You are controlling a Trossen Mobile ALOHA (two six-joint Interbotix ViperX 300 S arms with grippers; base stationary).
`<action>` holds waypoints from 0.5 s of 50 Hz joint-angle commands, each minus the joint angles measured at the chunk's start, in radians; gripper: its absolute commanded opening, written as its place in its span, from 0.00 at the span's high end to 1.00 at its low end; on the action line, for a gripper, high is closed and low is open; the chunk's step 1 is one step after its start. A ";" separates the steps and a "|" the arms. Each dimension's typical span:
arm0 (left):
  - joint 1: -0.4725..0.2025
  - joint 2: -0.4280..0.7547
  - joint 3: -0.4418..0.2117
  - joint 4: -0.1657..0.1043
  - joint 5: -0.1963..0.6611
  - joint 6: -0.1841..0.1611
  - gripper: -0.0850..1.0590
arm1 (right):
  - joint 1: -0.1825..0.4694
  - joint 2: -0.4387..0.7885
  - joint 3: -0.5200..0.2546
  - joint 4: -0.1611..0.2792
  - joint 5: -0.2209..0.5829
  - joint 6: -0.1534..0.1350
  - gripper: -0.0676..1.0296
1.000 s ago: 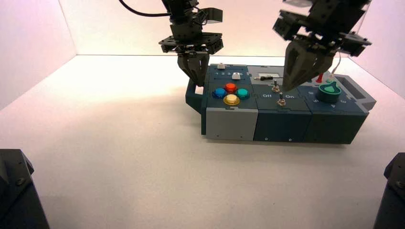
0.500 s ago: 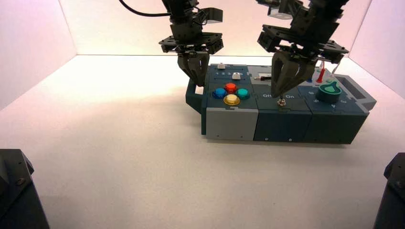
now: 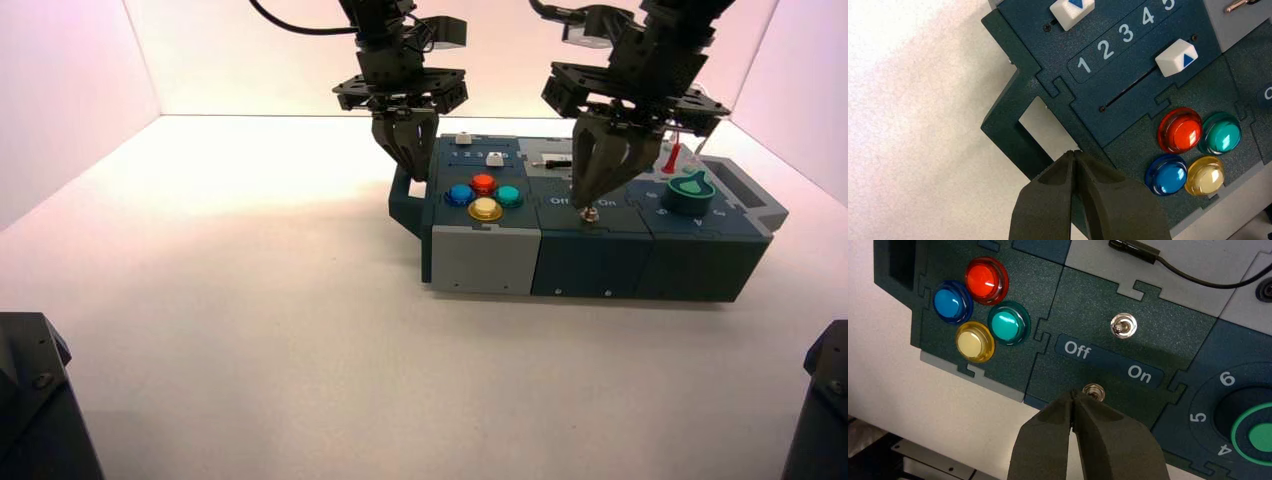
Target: Flip the bottom switch on with the right gripper.
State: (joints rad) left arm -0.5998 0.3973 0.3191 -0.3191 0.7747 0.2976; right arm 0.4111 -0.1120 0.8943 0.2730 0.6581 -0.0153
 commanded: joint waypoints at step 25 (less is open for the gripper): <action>0.009 0.009 -0.009 0.003 -0.006 0.009 0.95 | -0.078 -0.057 -0.018 -0.063 0.029 -0.011 0.96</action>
State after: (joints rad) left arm -0.5998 0.4034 0.3129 -0.3206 0.7747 0.2976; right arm 0.3743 -0.1411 0.9020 0.2316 0.6826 -0.0215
